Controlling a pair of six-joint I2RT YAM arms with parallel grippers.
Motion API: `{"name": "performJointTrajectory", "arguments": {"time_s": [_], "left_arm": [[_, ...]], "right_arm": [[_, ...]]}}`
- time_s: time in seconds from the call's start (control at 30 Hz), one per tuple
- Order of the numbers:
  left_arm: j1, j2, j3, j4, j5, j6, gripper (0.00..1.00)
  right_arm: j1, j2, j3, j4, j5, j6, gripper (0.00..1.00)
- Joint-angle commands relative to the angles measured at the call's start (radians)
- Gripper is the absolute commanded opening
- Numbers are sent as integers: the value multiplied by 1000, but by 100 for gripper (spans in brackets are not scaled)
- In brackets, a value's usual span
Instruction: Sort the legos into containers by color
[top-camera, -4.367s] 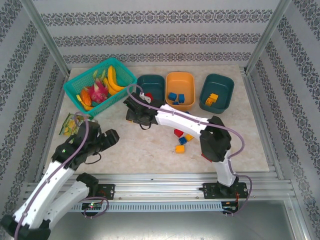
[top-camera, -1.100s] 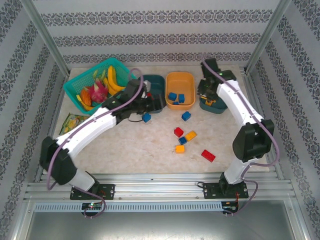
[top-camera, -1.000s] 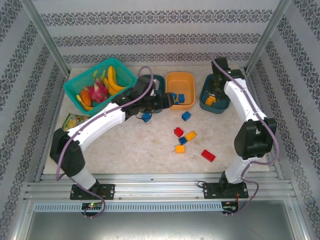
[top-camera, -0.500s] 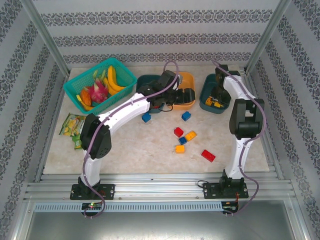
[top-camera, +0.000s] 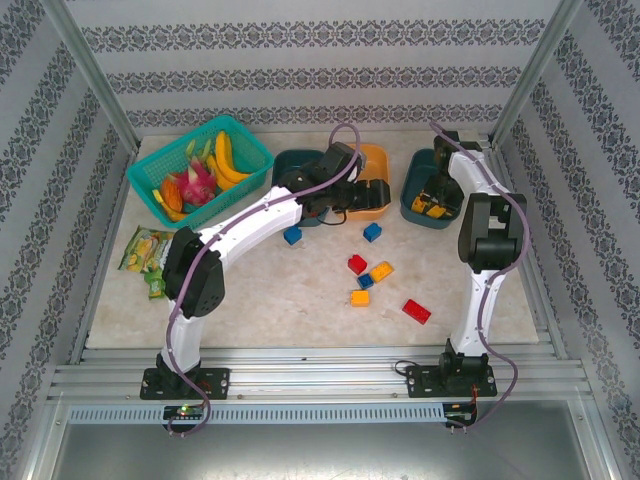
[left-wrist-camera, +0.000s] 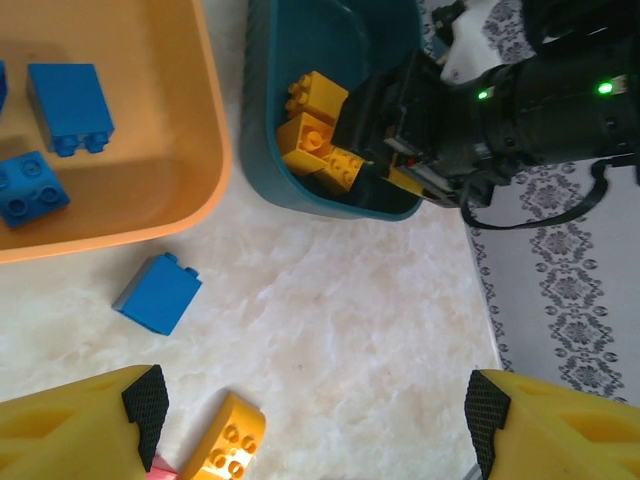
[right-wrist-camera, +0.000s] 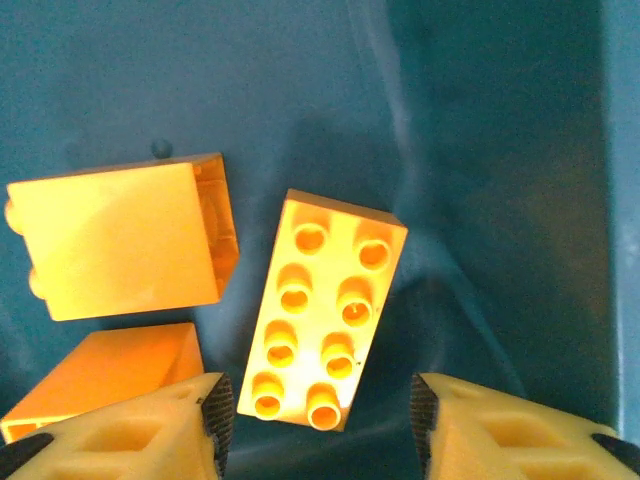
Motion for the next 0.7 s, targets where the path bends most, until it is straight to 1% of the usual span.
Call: {"name": "performJointTrajectory", "arguments": {"time_s": [0.0,0.1,0.2,0.33,0.43,0.53,0.63,0.67], "left_arm": [[-15,-96,-35,-55,-54,33,80],[-14,-156,-67,-90,-90,38,81],[-12,-227,-109,-139,-141,33,81],[-11,-329,-185,-196,-203,33,81],[-3,-407,-251,-244,-241,34,81],[14,-480,-337,-290,-270,23,82],[51,-512,-423,-342,-269,10,82],[65,-514,-454,-350,-266,6,82]], "right_arm": [[12,-91,47,-27,-7,13,57],[31,-159,71,-39,-2,22,59],[65,-261,73,-35,9,25,60],[143,-441,1,18,4,4,63],[233,-598,-112,74,-4,-22,65],[349,-762,-260,135,-18,-44,69],[482,-895,-421,199,-75,-59,72],[528,-939,-493,237,-112,-54,73]]}}
